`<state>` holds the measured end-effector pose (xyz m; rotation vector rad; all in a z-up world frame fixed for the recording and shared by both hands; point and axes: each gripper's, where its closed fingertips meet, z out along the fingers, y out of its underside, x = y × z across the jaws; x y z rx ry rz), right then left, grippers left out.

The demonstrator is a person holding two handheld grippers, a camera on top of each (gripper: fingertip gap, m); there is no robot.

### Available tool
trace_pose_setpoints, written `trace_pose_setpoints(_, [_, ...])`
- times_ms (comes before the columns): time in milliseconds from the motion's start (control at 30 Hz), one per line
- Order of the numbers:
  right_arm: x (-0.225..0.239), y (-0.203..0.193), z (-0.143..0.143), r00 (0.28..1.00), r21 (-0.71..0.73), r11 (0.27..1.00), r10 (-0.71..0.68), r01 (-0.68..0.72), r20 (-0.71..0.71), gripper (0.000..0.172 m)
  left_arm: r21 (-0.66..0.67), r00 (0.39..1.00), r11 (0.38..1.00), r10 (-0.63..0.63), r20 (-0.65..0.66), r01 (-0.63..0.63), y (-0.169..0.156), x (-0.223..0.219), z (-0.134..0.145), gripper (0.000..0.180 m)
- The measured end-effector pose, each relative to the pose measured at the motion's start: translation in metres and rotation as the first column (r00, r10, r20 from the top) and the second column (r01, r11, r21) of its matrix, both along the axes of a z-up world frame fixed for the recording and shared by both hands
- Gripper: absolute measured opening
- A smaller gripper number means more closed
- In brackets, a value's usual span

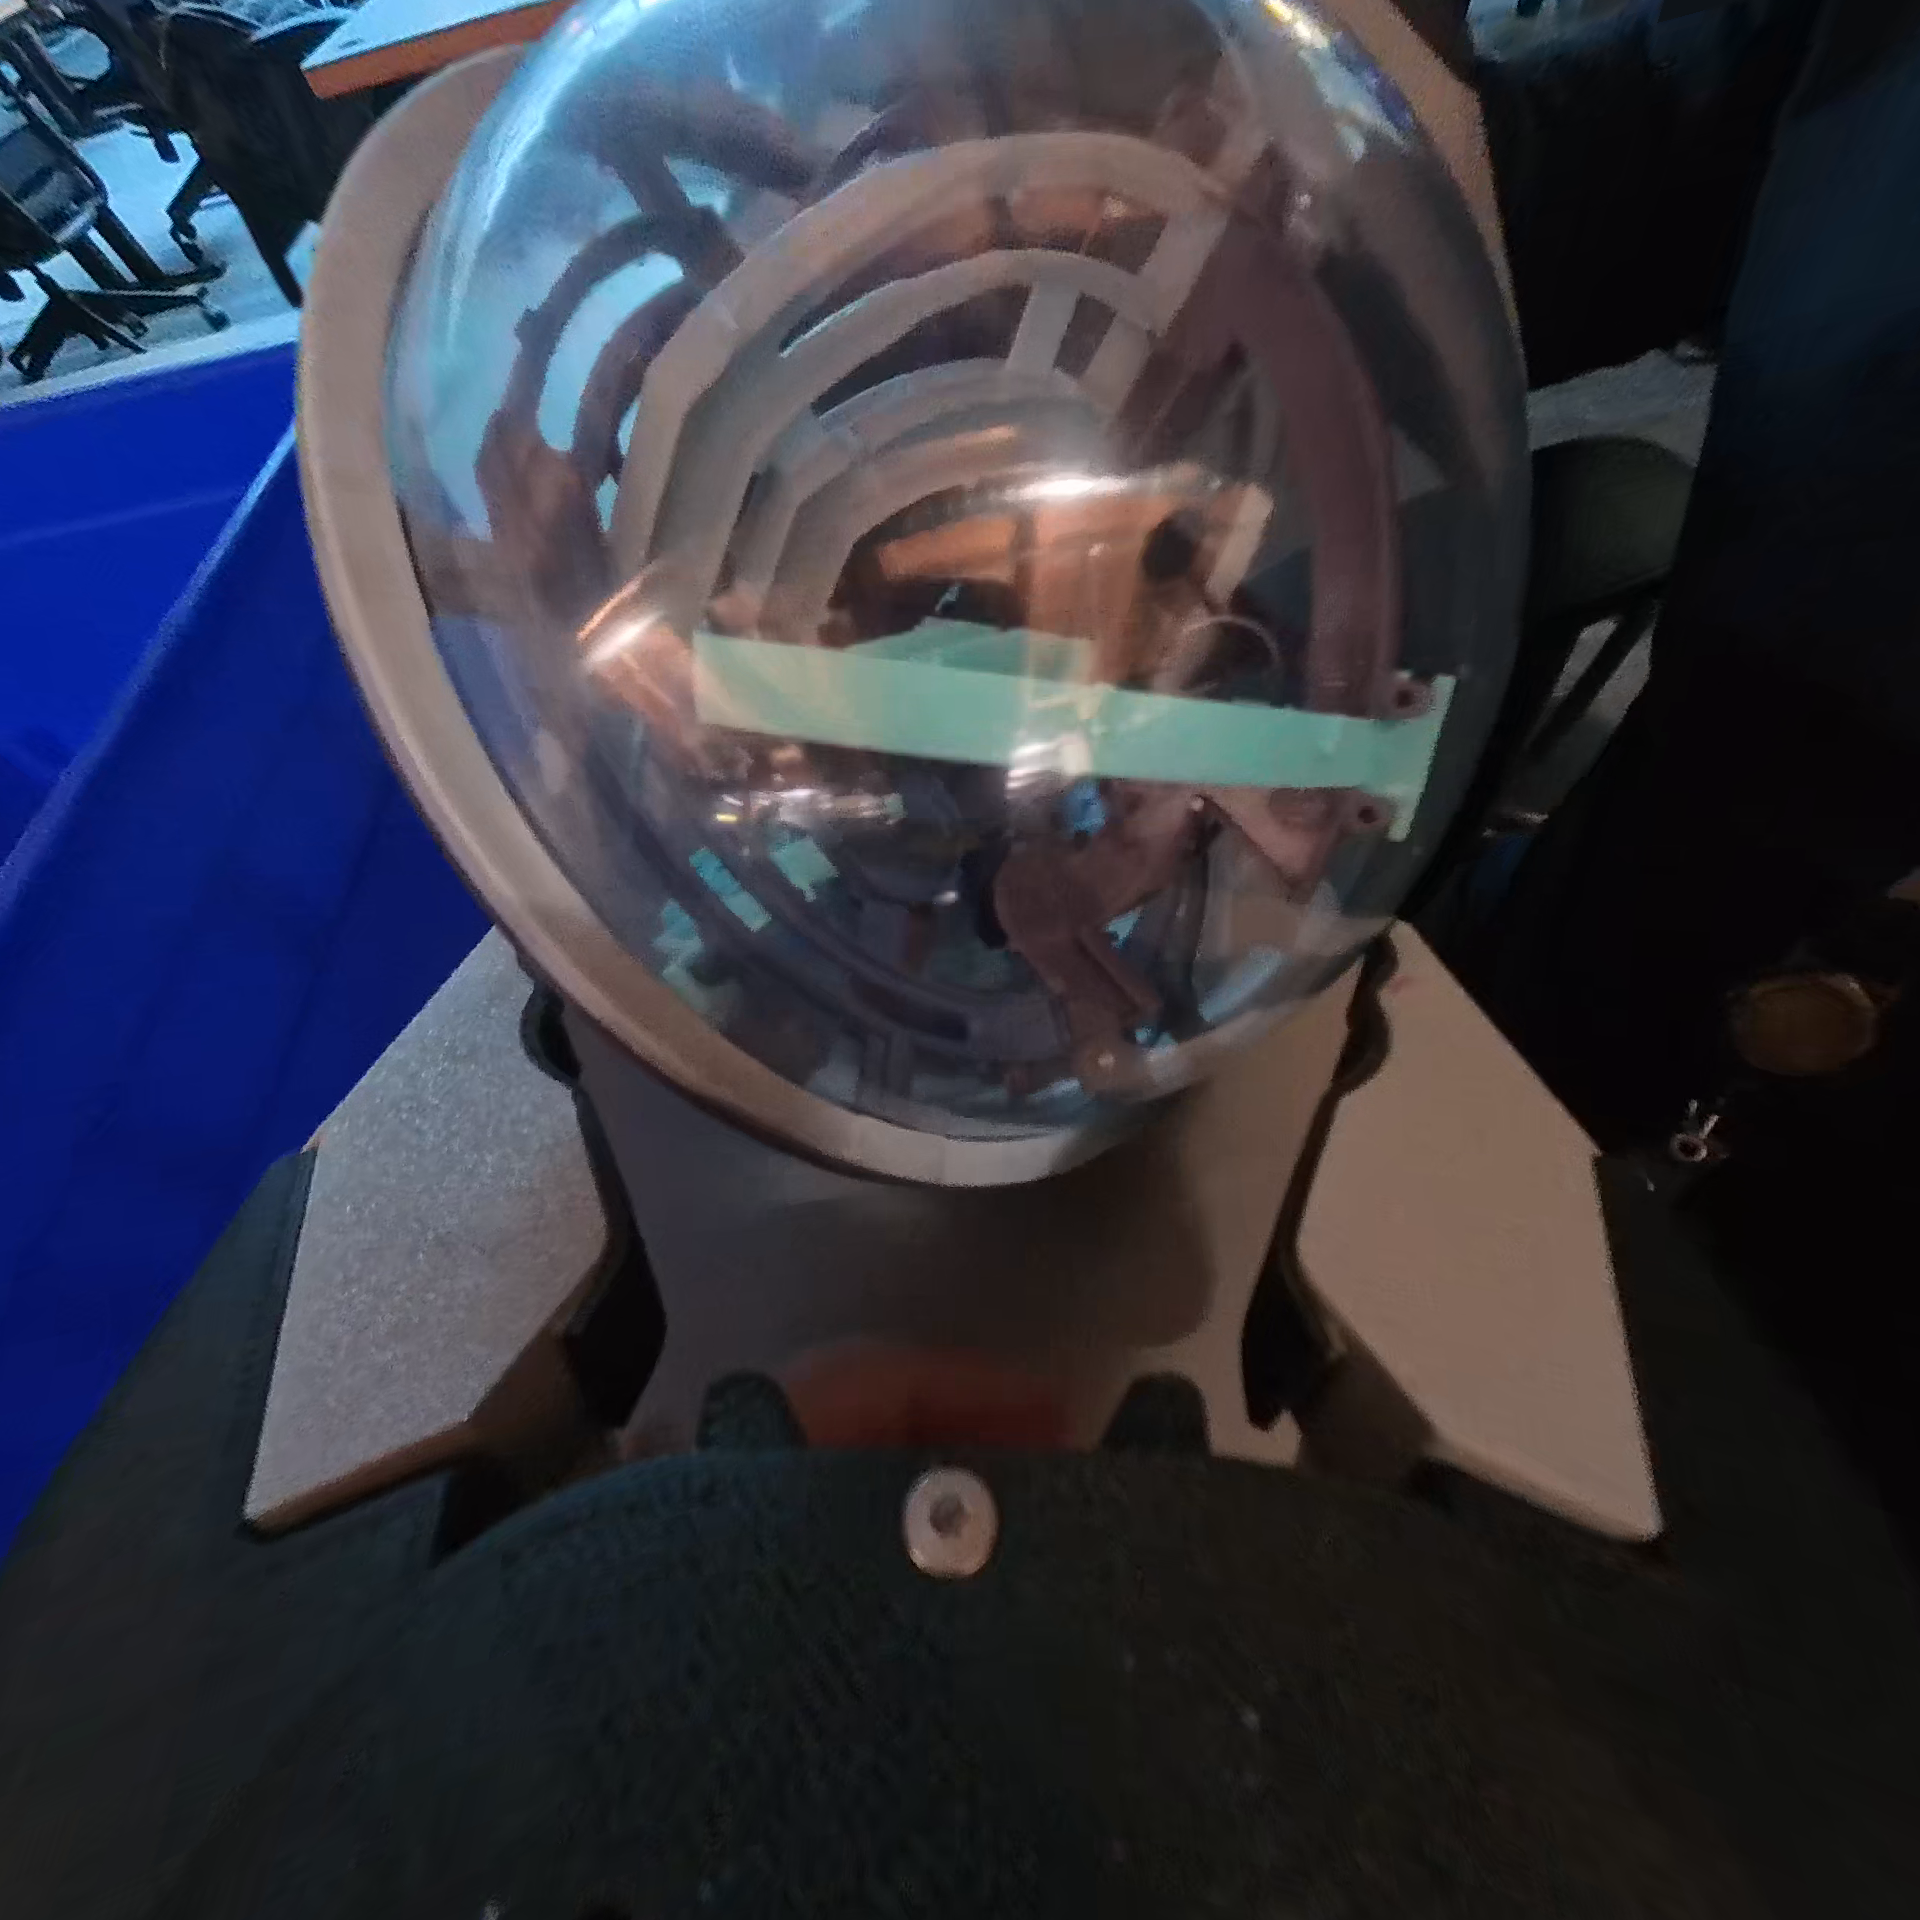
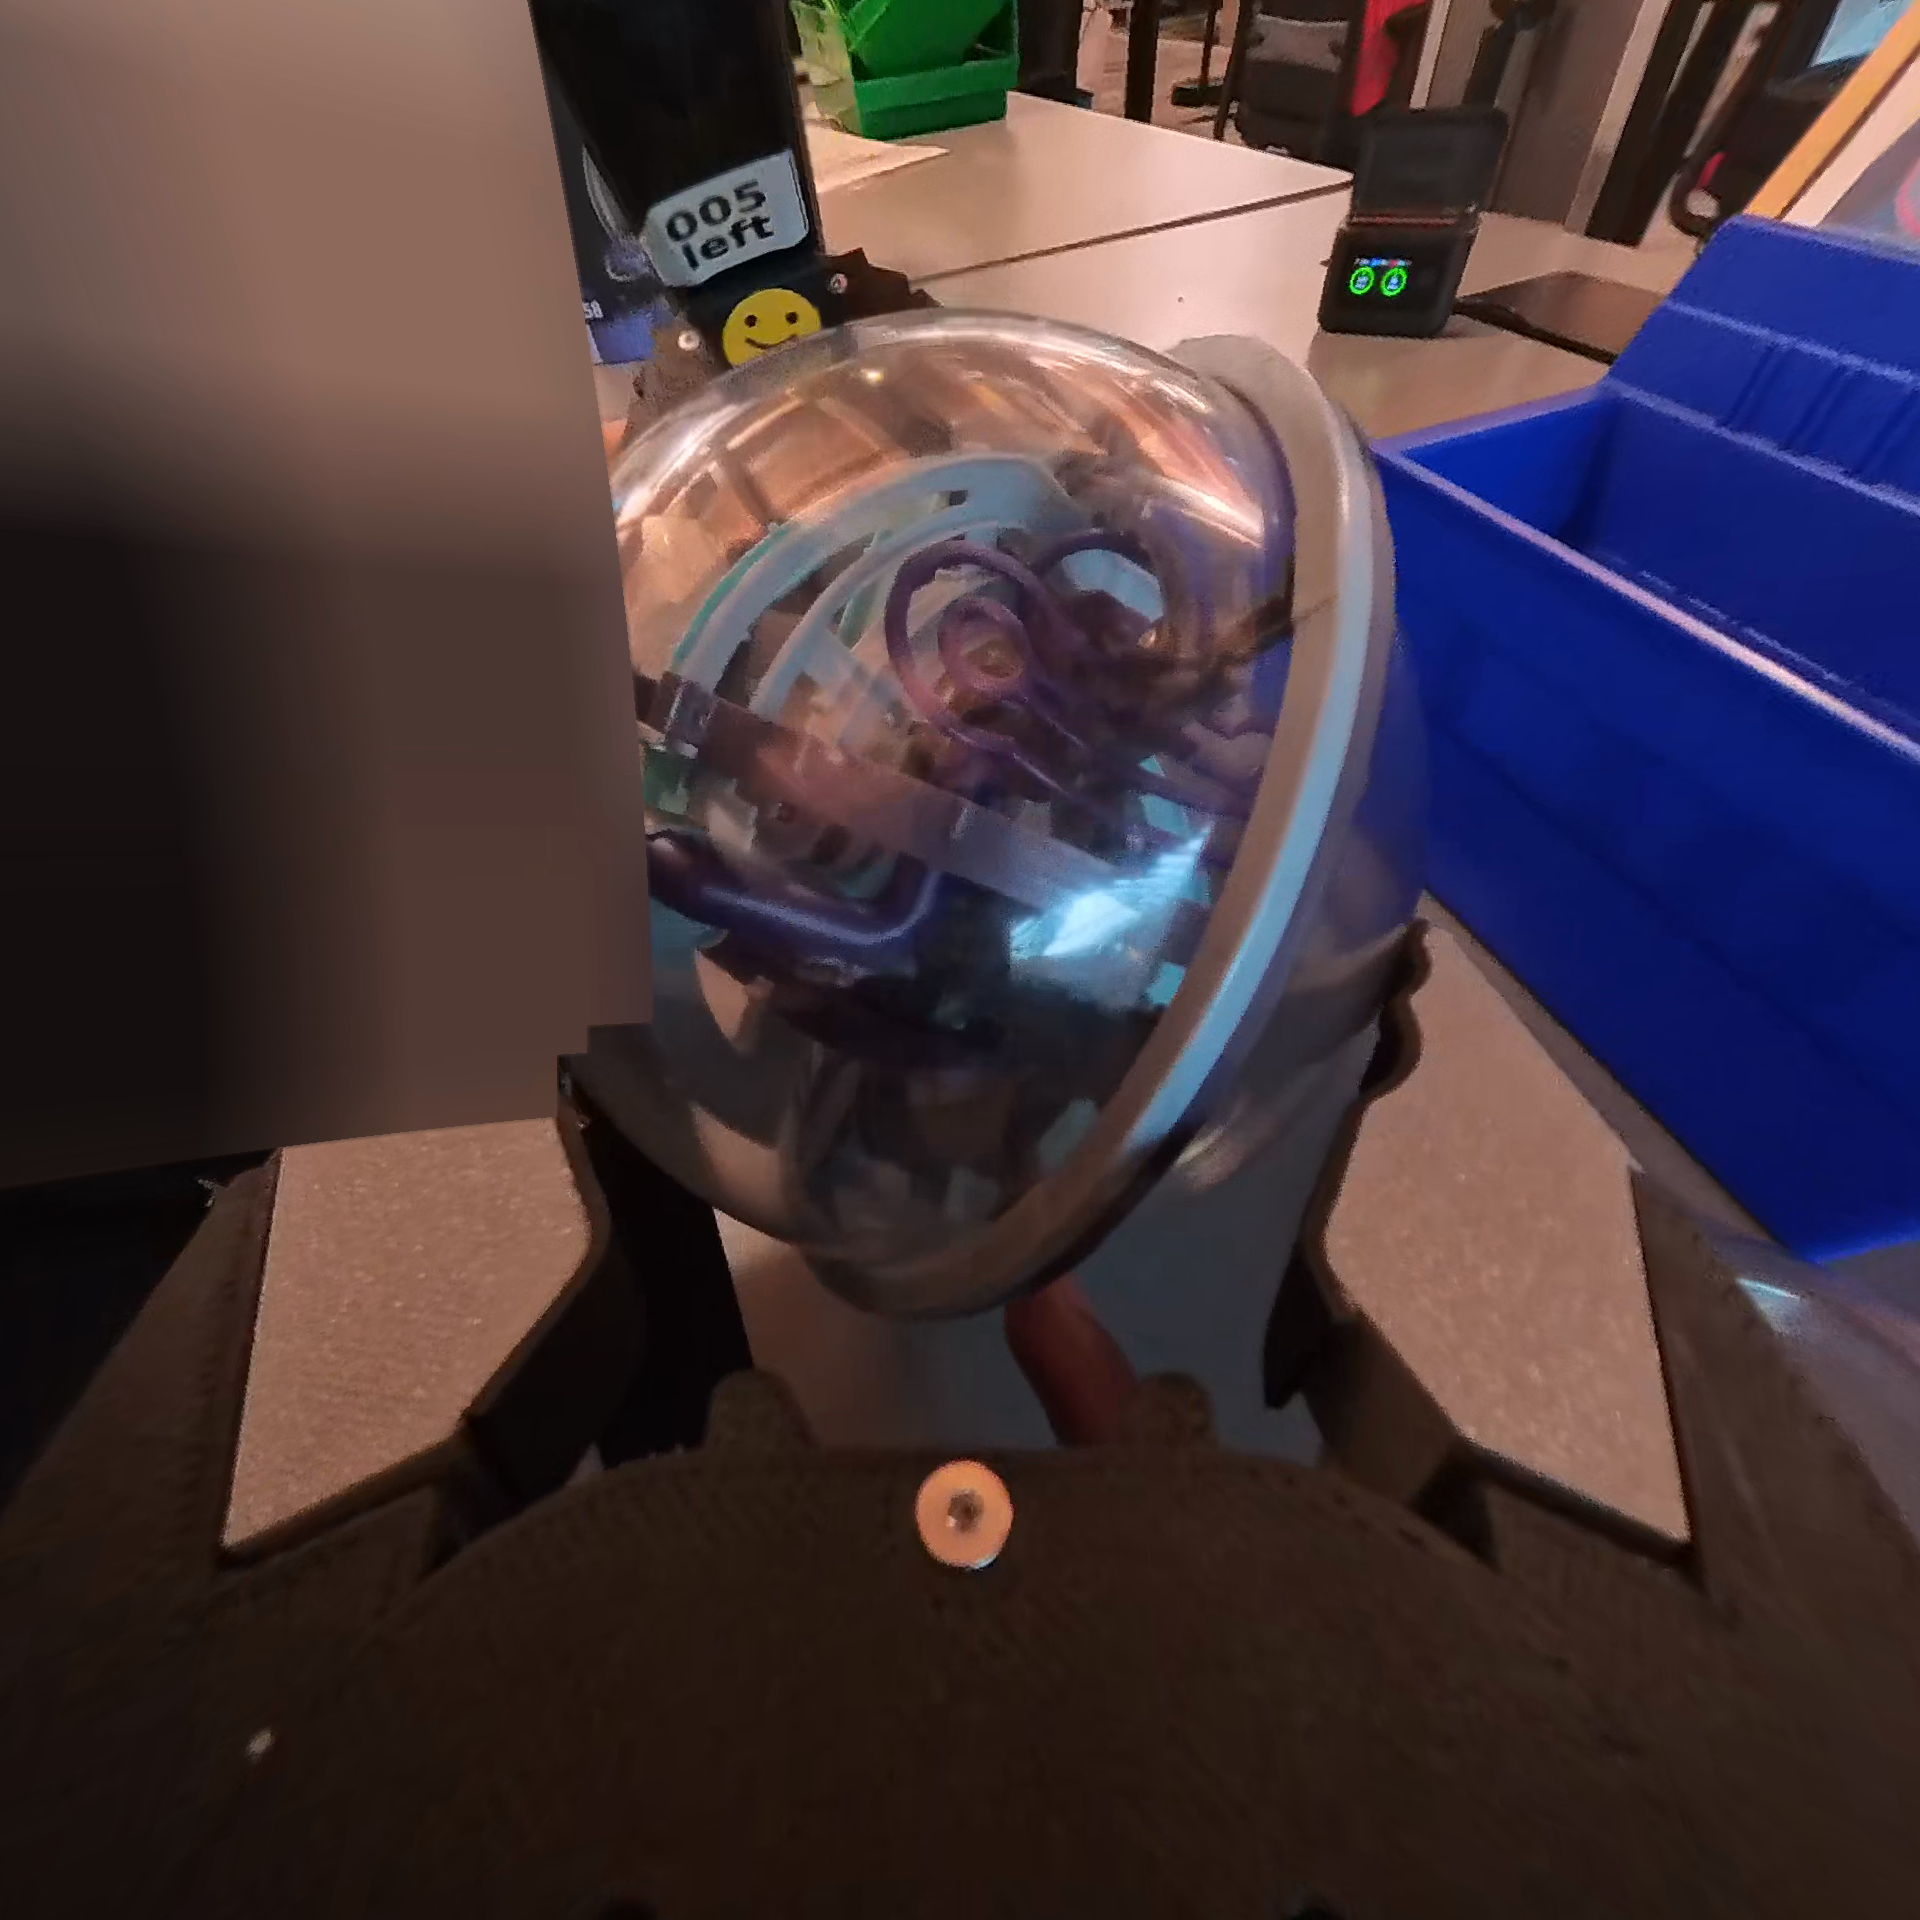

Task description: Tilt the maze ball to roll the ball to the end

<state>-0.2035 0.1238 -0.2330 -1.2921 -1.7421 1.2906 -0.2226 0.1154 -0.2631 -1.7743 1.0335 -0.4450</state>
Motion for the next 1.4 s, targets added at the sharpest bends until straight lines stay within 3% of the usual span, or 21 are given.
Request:
trace_pose_setpoints(33, [0.0,-0.001,0.0,1.0,0.017,1.0,-0.003,0.003,-0.003,0.154,0.01,1.0,1.0,0.0,-0.011,0.0,-0.001,0.0,0.0,0.145])
trace_pose_setpoints(433, [-0.007,-0.007,0.002,0.998,0.051,0.998,-0.022,0.025,-0.067,0.155,0.049,0.999,0.999,-0.012,-0.053,0.014,-0.004,-0.008,0.0,0.145])
trace_pose_setpoints(567, [-0.014,-0.009,0.002,0.995,0.064,0.997,-0.028,0.034,-0.092,0.155,0.042,0.993,0.999,-0.007,-0.122,0.012,-0.007,-0.016,0.0,0.145])
trace_pose_setpoints(800, [-0.016,-0.021,0.024,0.969,0.068,0.997,-0.02,0.038,-0.247,0.156,0.088,0.974,0.996,-0.004,-0.224,0.025,-0.018,-0.019,0.03,0.145])
trace_pose_setpoints(1400, [-0.026,-0.041,0.066,0.911,0.147,0.988,0.012,0.054,-0.411,0.157,0.143,0.906,0.99,0.053,-0.419,0.008,-0.035,-0.035,0.073,0.146])
